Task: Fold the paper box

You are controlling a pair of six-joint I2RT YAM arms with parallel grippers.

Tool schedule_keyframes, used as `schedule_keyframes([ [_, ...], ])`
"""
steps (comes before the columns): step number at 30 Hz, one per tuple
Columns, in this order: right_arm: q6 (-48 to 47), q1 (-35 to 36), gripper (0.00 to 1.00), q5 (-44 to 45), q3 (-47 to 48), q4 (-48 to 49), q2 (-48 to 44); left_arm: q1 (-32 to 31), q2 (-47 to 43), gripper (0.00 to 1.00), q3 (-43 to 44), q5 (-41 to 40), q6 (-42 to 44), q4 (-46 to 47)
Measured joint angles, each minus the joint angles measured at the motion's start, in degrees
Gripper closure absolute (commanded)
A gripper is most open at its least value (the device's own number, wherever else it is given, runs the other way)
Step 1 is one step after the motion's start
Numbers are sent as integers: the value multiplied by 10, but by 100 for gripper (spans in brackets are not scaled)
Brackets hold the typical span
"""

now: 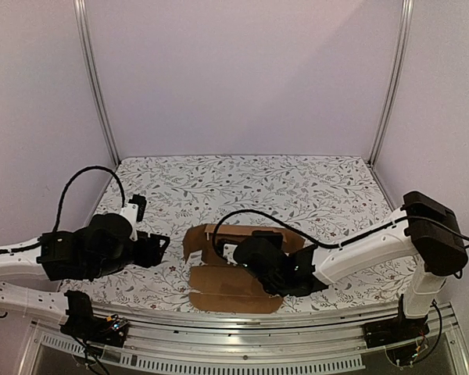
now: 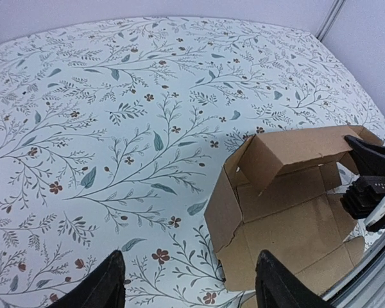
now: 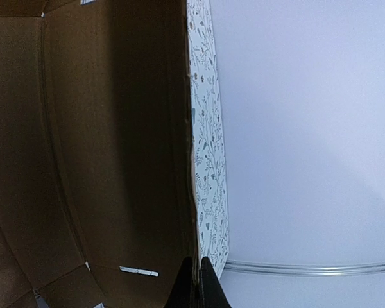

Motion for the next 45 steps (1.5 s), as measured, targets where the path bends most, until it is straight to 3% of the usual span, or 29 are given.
schedule_keyframes([
  [9,-174,-1,100,43,-17,278,51,0,-8,32,-23,-26,0,5],
  [13,-232,-5,100,45,-17,351,100,0,5,31,-34,-35,3,17],
  [24,-254,-16,100,35,-17,374,131,11,14,28,-50,-44,19,49],
  [32,-231,-23,100,25,-17,357,132,66,89,29,-47,-23,49,78],
  [45,-190,-38,100,5,-17,330,127,162,202,30,-43,85,99,172],
])
